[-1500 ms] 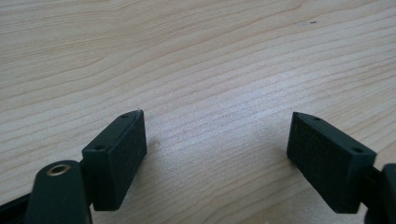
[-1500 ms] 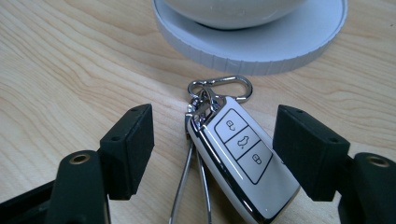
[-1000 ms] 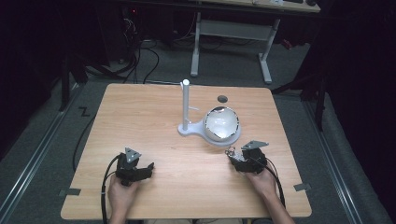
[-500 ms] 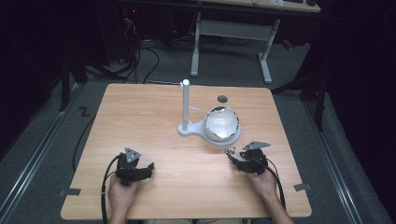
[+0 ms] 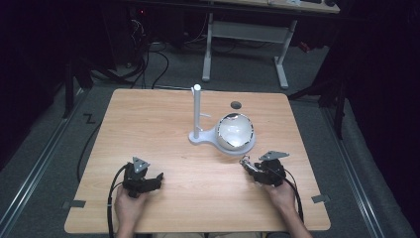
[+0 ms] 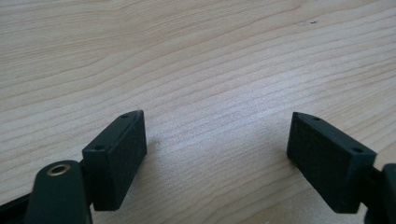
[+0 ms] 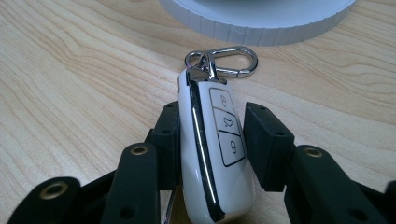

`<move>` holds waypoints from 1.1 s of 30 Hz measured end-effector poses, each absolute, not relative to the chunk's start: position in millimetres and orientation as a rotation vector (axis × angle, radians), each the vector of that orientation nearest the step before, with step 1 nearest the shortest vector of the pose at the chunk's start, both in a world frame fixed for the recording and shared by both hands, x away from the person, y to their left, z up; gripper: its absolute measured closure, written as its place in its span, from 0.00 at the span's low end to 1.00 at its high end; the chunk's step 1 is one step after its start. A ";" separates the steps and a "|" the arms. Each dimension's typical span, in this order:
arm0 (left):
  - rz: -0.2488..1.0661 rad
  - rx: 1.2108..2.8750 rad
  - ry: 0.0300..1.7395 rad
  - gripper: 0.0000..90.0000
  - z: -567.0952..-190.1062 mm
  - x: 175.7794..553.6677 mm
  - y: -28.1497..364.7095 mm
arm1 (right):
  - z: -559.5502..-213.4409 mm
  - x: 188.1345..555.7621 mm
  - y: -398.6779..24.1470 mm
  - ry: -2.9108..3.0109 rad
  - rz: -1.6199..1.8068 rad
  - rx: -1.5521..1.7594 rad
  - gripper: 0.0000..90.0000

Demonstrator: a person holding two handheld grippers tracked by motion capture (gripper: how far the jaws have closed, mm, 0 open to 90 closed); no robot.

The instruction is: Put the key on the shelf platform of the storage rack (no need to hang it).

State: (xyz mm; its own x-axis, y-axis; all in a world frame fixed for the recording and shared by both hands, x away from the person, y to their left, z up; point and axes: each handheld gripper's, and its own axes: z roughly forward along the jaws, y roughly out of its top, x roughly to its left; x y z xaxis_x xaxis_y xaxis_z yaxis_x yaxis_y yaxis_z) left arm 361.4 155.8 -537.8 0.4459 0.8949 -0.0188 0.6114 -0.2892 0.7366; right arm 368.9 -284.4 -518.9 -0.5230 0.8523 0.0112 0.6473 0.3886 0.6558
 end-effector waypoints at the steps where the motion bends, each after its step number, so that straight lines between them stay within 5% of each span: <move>1: 0.531 2.015 1.258 0.22 -537.8 361.4 155.8 | -518.8 369.2 -285.1 2.325 0.879 1.302 0.68; 33: 0.532 2.015 1.261 0.22 -537.7 361.1 155.7 | -491.6 341.6 -319.9 2.251 0.997 1.347 0.80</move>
State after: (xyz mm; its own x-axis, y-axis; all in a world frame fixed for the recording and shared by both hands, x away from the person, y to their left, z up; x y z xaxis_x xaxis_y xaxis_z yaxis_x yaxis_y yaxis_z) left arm 361.1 155.7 -537.7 0.4442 0.8958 -0.0174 0.6126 -0.2894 0.7355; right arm 341.6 -319.9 -491.6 -0.4963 0.8655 0.0677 0.6315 0.3064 0.7123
